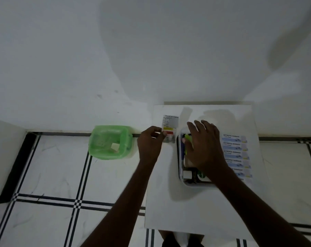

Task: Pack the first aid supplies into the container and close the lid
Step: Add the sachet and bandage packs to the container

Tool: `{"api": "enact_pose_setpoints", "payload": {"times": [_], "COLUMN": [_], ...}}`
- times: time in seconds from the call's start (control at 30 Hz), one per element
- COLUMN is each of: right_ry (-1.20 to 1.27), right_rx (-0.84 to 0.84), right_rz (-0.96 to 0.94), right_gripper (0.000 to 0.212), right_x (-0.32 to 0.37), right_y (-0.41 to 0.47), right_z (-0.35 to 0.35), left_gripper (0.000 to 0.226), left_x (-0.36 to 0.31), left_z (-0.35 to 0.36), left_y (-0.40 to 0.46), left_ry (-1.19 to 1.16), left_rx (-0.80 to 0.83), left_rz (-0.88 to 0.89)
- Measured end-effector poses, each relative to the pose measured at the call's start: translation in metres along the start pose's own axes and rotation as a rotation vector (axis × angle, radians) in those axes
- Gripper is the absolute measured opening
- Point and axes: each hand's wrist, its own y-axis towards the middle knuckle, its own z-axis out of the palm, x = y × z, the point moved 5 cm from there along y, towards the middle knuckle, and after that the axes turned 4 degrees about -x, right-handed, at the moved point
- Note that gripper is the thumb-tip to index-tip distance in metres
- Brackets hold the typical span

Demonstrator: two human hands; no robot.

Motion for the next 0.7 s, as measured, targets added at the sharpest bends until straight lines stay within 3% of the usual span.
{"api": "enact_pose_setpoints", "payload": {"times": [0.17,0.27,0.33,0.43,0.53,0.7], "right_ry": [0.147,0.192,0.196,0.081,-0.008,0.079], "right_rx": [-0.156,-0.245,-0.223,-0.033,0.086,0.03], "right_rz": [0.131,0.279,0.419,0.668,0.76,0.8], "right_gripper": [0.045,0.035,0.037,0.063,0.092,0.105], "right_x": [-0.036,-0.068,-0.091,-0.122,-0.132,-0.14], "right_y": [-0.017,-0.03,-0.039,-0.054,-0.065,-0.069], "right_z": [-0.018,-0.022,-0.017,0.004,0.023,0.04], "left_gripper": [0.008,0.006,0.006,0.014,0.027,0.038], "left_x": [-0.042,-0.058,-0.061,-0.06,-0.059,-0.065], "left_z": [-0.018,-0.017,-0.006,0.023,0.038,0.042], "left_y": [-0.048,-0.068,-0.079,-0.098,-0.11,-0.12], "left_ry": [-0.118,-0.082,-0.05,0.151,0.36,0.55], "left_rx": [0.015,-0.018,0.043,0.22,0.261,0.239], "left_rz": [0.036,0.086,0.084,0.095,0.12,0.196]}}
